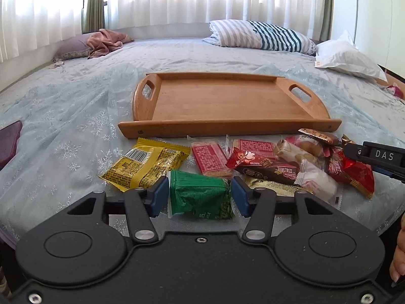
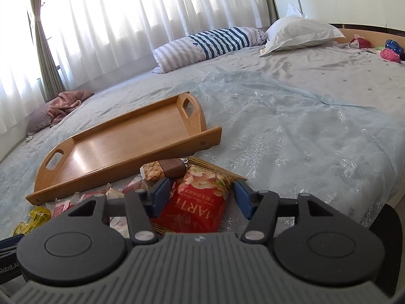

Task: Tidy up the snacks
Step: 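Grasp the green packet with the left gripper while the right grasps the red chip bag, then carry both packets onto the wooden tray and open both grippers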

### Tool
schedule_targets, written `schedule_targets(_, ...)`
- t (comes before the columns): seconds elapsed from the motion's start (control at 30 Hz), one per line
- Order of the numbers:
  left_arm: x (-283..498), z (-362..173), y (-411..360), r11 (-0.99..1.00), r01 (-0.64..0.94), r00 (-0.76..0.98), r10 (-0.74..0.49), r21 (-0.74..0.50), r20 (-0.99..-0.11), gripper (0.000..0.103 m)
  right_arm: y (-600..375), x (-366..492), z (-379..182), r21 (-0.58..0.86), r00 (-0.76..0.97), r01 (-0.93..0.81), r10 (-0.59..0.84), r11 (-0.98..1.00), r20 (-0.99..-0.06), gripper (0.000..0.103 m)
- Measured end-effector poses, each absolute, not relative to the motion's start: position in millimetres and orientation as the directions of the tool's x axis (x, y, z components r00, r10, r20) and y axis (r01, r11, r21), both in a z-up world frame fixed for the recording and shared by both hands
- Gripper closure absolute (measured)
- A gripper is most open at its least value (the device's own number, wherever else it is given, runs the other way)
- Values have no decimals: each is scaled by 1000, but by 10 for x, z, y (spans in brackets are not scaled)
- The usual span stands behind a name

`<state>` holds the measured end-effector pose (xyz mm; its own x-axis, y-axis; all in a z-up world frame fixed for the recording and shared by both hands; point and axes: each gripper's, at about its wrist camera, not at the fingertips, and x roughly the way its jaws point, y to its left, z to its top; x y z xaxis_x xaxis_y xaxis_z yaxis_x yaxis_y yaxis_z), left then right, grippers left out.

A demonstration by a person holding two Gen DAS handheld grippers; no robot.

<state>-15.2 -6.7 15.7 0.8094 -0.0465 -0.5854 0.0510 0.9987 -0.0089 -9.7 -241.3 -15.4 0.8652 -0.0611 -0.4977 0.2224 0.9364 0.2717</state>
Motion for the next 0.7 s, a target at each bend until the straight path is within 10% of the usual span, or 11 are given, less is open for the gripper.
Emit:
schedule_targets(0.33,-124,95,-76,998,57,803,-41,8,-595,42,-2365,-46,-222,254,857,225,-67,941,-511,40)
schedule_targets(0.7,-115,287,-50,998,65,807,-58,-10,-588,72,-2367,-43,-115,228,871,204,-70,952,-487,54)
